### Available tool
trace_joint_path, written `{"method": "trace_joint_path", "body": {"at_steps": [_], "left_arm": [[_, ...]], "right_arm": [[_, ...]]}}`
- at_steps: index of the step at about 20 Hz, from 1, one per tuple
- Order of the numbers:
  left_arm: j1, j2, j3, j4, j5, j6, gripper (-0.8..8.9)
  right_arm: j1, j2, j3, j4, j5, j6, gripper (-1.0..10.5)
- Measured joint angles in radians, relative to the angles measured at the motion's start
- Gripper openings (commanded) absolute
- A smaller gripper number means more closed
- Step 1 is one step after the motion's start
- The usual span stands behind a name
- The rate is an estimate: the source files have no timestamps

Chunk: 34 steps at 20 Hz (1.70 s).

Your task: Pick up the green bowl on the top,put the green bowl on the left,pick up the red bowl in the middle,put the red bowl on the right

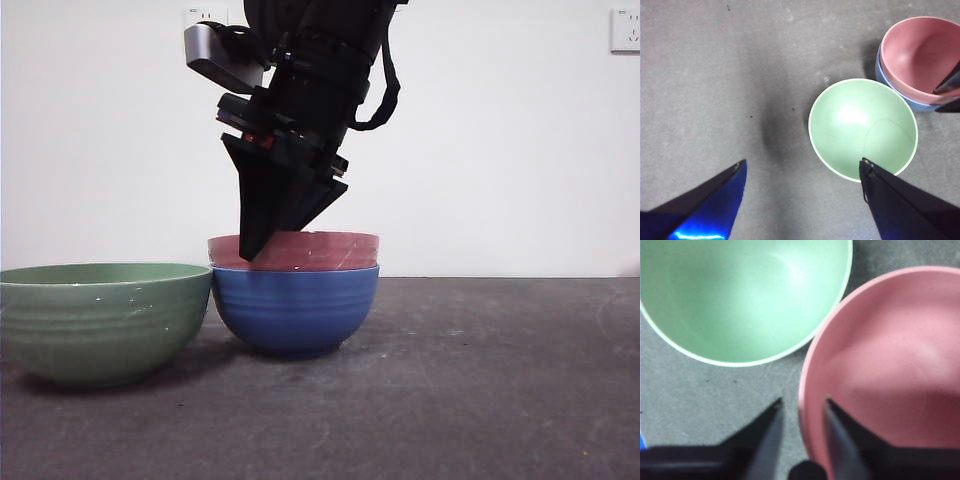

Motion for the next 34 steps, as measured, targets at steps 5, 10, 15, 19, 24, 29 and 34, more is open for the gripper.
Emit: {"method": "trace_joint_path", "body": {"at_steps": [5,10,15,19,24,29,34], "left_arm": [[0.0,0.0,0.0,0.0,0.0,0.007,3.77],[0.0,0.0,0.0,0.006,0.0,0.007,3.77],[0.0,0.0,0.0,0.012,0.0,0.007,3.77],[0.0,0.0,0.0,0.033,0.0,0.007,3.77],[0.0,0.0,0.0,0.066,0.039,0.007,3.77],[0.0,0.0,0.0,0.072,0.052,0.006,3.77],[0.0,0.0,0.0,0.072,0.053,0.006,3.77]], "right_arm": [[-0.001,0.0,0.003,0.002,0.005,-0.016,-0.2],[0.0,0.0,0.003,0.004,0.026,-0.033,-0.2],[0.0,-0.043,0.006,0.012,0.031,-0.039,-0.2],[0.0,-0.184,0.009,0.009,0.088,-0.033,-0.2],[-0.047,-0.363,0.01,-0.189,0.229,0.081,-0.2],[-0.129,-0.476,-0.124,-0.232,0.271,0.208,-0.2],[-0.108,-0.477,-0.386,0.007,0.256,0.261,-0.2]]}}
